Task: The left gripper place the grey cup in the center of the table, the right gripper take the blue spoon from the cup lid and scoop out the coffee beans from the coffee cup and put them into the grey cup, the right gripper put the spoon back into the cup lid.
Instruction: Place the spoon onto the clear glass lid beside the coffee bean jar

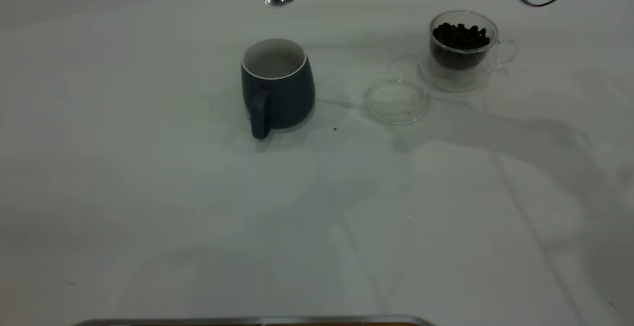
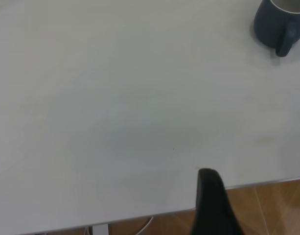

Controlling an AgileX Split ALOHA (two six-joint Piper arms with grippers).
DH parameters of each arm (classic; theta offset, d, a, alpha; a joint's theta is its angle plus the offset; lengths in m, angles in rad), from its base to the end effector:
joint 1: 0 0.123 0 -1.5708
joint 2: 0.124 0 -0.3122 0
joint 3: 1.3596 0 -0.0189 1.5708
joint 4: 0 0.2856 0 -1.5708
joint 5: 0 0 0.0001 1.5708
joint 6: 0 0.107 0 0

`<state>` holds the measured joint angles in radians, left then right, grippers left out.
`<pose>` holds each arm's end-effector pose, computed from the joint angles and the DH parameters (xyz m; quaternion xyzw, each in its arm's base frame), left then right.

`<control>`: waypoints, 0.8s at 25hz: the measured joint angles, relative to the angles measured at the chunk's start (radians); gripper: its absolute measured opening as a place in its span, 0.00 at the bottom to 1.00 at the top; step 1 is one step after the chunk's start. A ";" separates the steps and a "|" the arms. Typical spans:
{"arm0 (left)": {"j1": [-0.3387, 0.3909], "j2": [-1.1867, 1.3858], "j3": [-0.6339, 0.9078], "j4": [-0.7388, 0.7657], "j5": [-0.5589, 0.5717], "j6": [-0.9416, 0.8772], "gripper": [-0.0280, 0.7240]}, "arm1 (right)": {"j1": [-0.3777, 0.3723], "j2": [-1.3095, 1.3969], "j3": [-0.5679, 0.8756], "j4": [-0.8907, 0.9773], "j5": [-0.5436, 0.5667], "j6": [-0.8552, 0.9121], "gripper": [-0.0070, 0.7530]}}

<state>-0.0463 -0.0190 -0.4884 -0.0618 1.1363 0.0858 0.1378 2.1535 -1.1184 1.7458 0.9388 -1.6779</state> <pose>0.0068 -0.0063 0.2763 0.0599 0.8680 -0.0211 0.4924 0.4179 0.1438 0.0970 -0.1652 0.8195 0.4575 0.3029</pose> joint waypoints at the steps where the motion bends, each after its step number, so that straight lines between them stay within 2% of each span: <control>1: 0.000 0.000 0.000 0.000 0.000 0.000 0.74 | -0.017 -0.028 0.030 0.009 0.002 0.041 0.16; 5: 0.000 0.000 0.000 0.000 0.000 0.000 0.74 | -0.116 -0.085 0.161 0.033 -0.003 0.211 0.16; 11: 0.000 0.000 0.000 0.000 0.000 0.000 0.74 | -0.253 -0.088 0.313 0.042 -0.089 0.281 0.16; 15: 0.000 0.000 0.000 0.000 0.000 0.000 0.74 | -0.276 -0.074 0.340 0.044 -0.136 0.299 0.16; 20: 0.000 0.000 0.000 0.000 0.000 0.000 0.74 | -0.276 0.015 0.296 0.047 -0.136 0.323 0.16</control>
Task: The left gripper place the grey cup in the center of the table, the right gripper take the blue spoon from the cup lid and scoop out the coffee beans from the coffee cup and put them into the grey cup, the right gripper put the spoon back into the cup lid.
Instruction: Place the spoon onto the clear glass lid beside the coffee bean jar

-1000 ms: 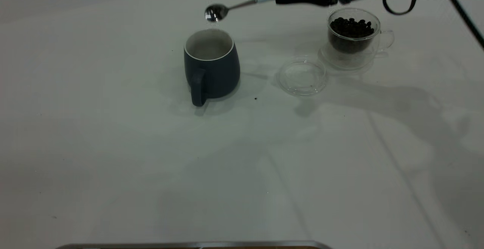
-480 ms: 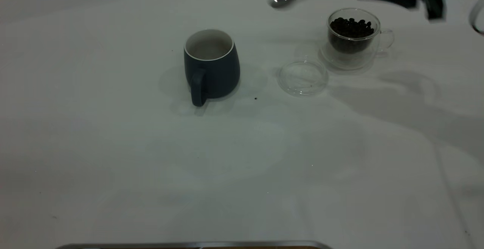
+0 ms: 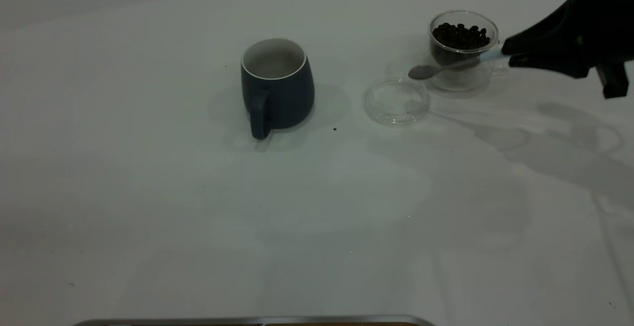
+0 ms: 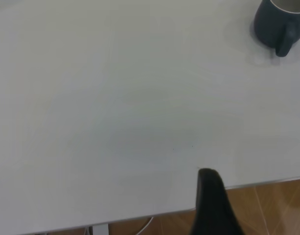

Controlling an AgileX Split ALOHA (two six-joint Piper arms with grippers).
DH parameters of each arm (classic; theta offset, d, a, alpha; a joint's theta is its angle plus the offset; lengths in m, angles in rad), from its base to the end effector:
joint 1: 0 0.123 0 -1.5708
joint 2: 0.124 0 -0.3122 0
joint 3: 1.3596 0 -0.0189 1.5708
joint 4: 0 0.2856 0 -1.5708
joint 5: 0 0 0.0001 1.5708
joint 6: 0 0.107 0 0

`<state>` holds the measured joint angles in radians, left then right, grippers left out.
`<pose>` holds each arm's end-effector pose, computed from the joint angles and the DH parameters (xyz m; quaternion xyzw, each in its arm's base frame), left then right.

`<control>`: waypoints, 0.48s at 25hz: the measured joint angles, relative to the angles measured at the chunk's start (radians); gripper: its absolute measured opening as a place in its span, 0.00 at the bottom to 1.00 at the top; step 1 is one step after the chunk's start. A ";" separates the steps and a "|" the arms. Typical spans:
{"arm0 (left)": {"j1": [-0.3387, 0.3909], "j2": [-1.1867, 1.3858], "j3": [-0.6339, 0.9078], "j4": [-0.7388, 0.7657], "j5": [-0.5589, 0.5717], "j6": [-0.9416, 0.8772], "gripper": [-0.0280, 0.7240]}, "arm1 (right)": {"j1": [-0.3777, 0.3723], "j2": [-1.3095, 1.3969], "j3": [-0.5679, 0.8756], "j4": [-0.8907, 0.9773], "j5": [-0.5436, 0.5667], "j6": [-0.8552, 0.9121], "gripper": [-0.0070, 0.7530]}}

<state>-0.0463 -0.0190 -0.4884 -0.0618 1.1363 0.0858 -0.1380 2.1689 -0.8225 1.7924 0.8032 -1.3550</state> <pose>0.0068 -0.0063 0.2763 0.0599 0.8680 -0.0211 0.4924 0.3578 0.0262 0.0258 0.1975 0.8759 0.4065 0.1690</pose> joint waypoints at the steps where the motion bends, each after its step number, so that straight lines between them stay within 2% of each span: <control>1: 0.000 0.000 0.000 0.000 0.000 0.000 0.74 | 0.000 0.021 -0.017 0.000 0.005 0.001 0.16; 12: 0.000 0.000 0.000 0.000 0.000 0.000 0.74 | 0.000 0.234 -0.181 0.000 0.106 0.009 0.16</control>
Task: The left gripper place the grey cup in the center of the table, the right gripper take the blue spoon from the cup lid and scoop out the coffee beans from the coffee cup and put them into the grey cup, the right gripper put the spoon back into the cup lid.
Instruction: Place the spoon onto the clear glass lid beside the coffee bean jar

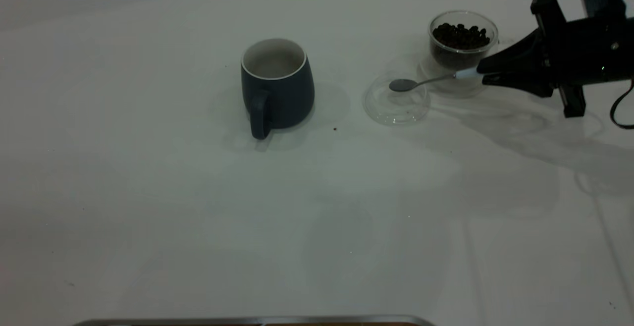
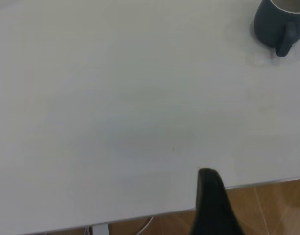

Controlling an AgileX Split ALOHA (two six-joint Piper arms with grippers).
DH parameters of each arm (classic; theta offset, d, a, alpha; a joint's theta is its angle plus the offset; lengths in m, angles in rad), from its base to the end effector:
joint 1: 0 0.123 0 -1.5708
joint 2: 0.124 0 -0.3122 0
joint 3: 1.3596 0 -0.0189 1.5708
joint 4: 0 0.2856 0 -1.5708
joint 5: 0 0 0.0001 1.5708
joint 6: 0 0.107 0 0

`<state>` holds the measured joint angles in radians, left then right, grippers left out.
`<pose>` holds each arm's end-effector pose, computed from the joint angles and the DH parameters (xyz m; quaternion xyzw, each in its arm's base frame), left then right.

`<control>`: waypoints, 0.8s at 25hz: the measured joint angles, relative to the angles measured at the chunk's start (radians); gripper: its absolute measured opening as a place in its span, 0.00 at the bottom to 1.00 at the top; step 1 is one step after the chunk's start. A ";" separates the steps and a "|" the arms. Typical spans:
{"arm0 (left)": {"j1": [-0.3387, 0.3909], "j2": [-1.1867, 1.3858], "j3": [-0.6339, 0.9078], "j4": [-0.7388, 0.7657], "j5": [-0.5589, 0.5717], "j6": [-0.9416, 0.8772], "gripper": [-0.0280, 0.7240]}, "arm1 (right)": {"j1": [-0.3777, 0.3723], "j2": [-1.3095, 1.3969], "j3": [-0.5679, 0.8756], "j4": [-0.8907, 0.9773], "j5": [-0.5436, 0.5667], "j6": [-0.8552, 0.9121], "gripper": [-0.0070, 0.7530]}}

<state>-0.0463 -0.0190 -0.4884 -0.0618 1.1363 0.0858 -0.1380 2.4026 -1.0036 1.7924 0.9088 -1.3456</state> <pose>0.0068 -0.0063 0.2763 0.0599 0.8680 -0.0211 0.4924 0.3889 0.0292 -0.0269 0.2003 0.8572 0.4521 0.1439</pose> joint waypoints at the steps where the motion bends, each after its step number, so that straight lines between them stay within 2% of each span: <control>1: 0.000 0.000 0.000 0.000 0.000 0.000 0.74 | 0.001 0.014 -0.011 0.000 0.006 0.000 0.16; 15: 0.000 0.000 0.000 0.000 0.000 0.000 0.74 | 0.039 0.107 -0.098 0.000 0.031 0.000 0.16; 18: 0.000 0.000 0.000 0.000 0.000 0.000 0.74 | 0.039 0.107 -0.098 0.000 0.030 -0.016 0.22; 20: 0.000 0.000 0.000 0.000 0.000 0.000 0.74 | 0.039 0.107 -0.098 0.000 0.030 -0.021 0.32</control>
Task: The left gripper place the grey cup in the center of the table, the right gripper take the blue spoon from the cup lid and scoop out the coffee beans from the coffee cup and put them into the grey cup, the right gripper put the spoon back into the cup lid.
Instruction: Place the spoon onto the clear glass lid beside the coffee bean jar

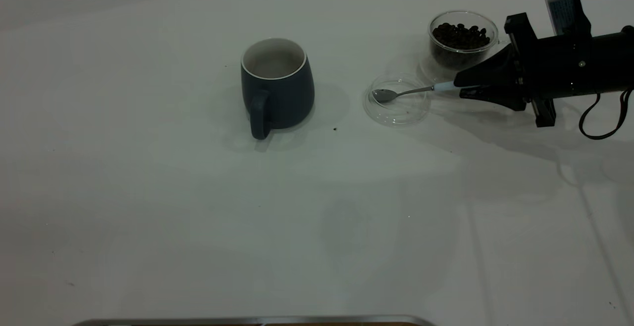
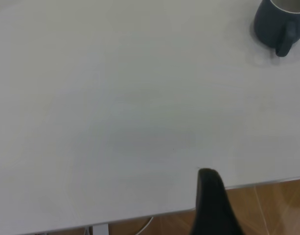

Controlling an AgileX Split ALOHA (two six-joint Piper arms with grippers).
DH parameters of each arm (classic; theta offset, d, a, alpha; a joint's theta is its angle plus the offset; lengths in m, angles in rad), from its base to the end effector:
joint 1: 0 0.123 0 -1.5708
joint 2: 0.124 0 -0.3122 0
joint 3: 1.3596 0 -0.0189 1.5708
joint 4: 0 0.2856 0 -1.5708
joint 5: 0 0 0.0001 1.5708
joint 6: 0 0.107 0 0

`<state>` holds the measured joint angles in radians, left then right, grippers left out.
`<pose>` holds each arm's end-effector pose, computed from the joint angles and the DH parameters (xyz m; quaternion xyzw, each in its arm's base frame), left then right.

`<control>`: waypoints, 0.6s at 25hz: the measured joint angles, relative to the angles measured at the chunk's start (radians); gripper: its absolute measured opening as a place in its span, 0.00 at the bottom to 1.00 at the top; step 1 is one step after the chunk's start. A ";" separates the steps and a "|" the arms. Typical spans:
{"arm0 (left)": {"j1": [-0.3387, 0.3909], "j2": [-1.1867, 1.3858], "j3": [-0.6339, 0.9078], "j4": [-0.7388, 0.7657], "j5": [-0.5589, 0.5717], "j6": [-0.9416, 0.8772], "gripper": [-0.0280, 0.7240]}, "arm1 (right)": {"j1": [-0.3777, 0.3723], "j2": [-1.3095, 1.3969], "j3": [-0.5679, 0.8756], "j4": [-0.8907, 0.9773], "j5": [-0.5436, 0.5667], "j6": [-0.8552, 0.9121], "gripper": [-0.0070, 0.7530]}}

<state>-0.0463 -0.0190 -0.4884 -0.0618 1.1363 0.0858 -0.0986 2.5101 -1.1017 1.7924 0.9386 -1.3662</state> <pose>0.0068 -0.0063 0.2763 0.0599 0.8680 -0.0211 0.4924 0.4021 0.0449 -0.0539 0.1733 0.8570 0.4661 0.1355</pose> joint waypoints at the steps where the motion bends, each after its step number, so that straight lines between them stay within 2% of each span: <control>1: 0.000 0.000 0.000 0.000 0.000 0.000 0.74 | 0.000 0.000 0.000 0.000 0.000 -0.003 0.39; 5: 0.000 0.000 0.000 0.000 0.000 0.000 0.74 | 0.000 0.000 0.000 0.000 0.011 0.004 0.65; 8: 0.000 0.000 0.000 0.000 0.000 0.000 0.74 | -0.001 0.000 0.000 -0.014 0.014 0.021 0.79; 10: 0.000 0.000 0.000 0.000 0.000 0.000 0.74 | -0.010 0.000 0.000 -0.038 0.018 0.040 0.82; 15: 0.000 0.000 0.000 0.000 0.000 0.000 0.74 | -0.065 -0.001 -0.003 -0.161 0.029 0.150 0.82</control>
<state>-0.0463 -0.0190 -0.4884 -0.0618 1.1363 0.0858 -0.1641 2.5093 -1.1047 1.6312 0.9679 -1.2164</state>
